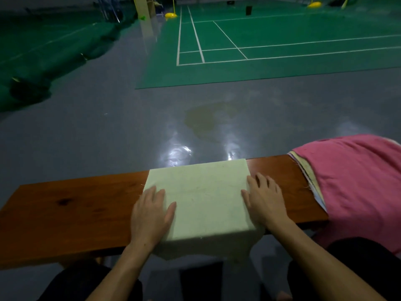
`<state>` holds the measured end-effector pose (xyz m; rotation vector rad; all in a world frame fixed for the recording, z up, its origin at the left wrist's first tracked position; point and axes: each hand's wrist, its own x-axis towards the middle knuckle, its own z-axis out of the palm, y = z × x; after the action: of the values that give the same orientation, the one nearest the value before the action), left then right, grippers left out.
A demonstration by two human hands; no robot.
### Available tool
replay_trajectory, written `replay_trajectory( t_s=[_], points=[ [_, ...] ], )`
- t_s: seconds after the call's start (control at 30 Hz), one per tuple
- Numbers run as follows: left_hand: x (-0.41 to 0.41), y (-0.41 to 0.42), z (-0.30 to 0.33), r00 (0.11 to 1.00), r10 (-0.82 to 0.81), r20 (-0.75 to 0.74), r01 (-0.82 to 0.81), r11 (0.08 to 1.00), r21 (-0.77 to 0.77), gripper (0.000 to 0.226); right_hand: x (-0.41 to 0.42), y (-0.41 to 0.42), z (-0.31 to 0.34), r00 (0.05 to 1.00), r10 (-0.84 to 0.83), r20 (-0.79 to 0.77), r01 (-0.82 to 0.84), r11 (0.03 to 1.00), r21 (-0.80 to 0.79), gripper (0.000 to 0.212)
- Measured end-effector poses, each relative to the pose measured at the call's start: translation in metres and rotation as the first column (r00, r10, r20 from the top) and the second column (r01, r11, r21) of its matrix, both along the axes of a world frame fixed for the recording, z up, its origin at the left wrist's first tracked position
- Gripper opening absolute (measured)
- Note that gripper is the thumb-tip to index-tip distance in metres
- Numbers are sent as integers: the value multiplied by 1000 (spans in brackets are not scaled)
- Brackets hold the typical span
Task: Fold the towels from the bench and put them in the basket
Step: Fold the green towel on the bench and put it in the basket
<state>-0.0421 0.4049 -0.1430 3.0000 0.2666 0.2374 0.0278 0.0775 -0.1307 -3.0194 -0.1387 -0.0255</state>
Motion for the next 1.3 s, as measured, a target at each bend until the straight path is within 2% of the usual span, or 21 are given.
replay_trajectory(
  t_s=[0.1, 0.17, 0.27, 0.37, 0.47, 0.53, 0.6, 0.67, 0.73, 0.8, 0.87, 1.0, 1.1, 1.2, 1.3],
  points=[
    [-1, 20, 3, 979, 191, 64, -187, 980, -63, 55, -4, -9, 11, 995, -88, 47, 88, 996, -10, 35],
    [3, 26, 5, 961, 274, 22, -268, 953, -143, 53, -2, -14, 15, 991, -134, 10, 133, 988, 82, 27],
    [10, 25, 9, 958, 288, -5, -280, 925, -258, 38, 2, -12, 22, 983, -142, -112, 168, 946, 276, 24],
    [18, 15, 15, 961, 273, 44, -236, 894, -381, 19, 9, -10, 32, 979, -120, -164, 180, 885, 429, 22],
    [25, 9, 22, 953, 285, 101, -161, 763, -626, 14, 19, -19, 40, 960, -123, -251, 260, 727, 636, 16],
    [29, 13, 26, 942, 316, 113, -129, 652, -747, 14, 23, -24, 41, 930, -104, -353, 350, 543, 763, 15],
    [33, 17, 28, 935, 351, 59, -151, 543, -826, 19, 23, -22, 45, 899, -53, -435, 425, 352, 834, 13],
    [34, 18, 28, 932, 361, 22, -166, 482, -860, 27, 26, -20, 46, 877, -7, -480, 467, 244, 850, 21],
    [33, 19, 30, 936, 346, 62, -116, 470, -875, 30, 29, -20, 47, 865, 20, -502, 484, 233, 843, 33],
    [32, 21, 33, 945, 312, 97, -45, 417, -908, 29, 30, -25, 44, 871, 76, -485, 458, 234, 858, 41],
    [29, 25, 36, 956, 279, 88, -19, 358, -934, 28, 28, -28, 46, 883, 135, -450, 423, 192, 886, 37],
    [12, 29, 50, 945, 272, 182, 71, 374, -925, 21, 13, -34, 54, 898, 152, -414, 403, 96, 910, 24],
    [-2, 29, 61, 934, 285, 217, 115, 335, -935, 20, 3, -42, 54, 907, 177, -383, 380, 50, 924, 25],
    [-13, 35, 74, 940, 271, 208, 132, 274, -953, 25, -7, -45, 63, 928, 169, -333, 344, -42, 938, 28],
    [-21, 37, 90, 933, 251, 258, 189, 266, -945, 27, -18, -43, 73, 939, 165, -302, 325, -131, 937, 32]
  ],
)
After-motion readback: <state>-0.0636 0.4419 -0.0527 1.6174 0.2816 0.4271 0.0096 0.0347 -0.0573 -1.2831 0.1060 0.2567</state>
